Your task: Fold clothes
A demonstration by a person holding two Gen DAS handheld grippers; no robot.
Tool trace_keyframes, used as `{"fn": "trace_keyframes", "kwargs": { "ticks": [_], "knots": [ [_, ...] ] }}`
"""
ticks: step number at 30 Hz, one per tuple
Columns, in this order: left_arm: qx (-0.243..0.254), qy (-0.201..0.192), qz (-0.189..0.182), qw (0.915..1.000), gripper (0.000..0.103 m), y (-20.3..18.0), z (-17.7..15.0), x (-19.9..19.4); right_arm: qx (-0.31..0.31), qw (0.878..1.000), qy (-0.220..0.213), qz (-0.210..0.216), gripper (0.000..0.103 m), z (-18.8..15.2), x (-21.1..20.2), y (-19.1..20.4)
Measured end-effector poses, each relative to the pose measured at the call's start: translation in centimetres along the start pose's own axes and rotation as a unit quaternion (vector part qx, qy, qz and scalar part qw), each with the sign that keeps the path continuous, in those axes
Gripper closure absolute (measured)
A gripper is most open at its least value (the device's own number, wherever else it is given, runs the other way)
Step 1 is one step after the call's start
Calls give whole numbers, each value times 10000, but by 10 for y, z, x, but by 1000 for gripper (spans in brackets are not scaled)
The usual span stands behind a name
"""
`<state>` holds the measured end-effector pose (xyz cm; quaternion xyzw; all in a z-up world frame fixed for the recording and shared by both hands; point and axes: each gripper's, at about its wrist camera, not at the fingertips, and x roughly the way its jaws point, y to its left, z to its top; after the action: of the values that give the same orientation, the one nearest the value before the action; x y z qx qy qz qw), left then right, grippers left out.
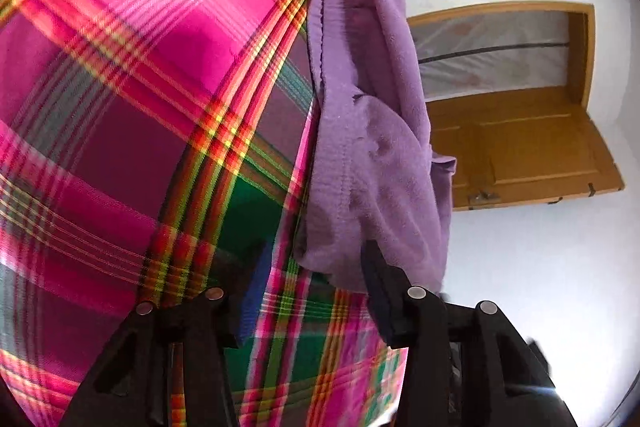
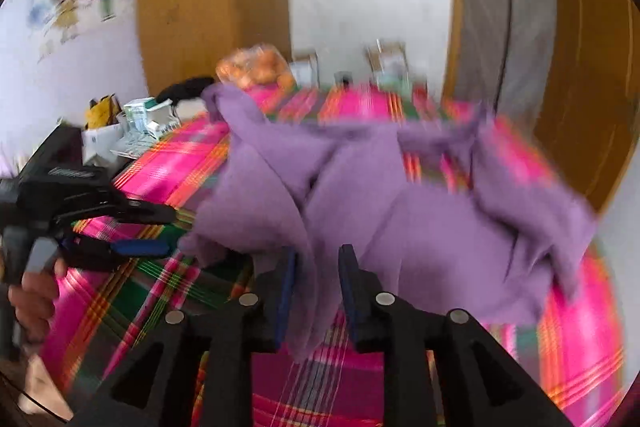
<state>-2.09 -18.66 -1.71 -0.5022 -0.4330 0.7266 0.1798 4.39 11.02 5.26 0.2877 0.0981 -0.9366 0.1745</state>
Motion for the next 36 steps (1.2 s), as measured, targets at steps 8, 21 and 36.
{"fn": "trace_keyframes", "kwargs": {
  "ticks": [8,21,36],
  "knots": [
    [474,-535,692,9950,55,-7,-9,-25,-1180,9896,86,814,67,-3,19,69],
    [384,-544,421,9969,55,1,-4,-23,-2328,9689,733,408,66,-18,81,86],
    [290,-520,263,9979,54,9,1,-22,-2059,9735,781,611,90,-12,86,88]
  ]
}}
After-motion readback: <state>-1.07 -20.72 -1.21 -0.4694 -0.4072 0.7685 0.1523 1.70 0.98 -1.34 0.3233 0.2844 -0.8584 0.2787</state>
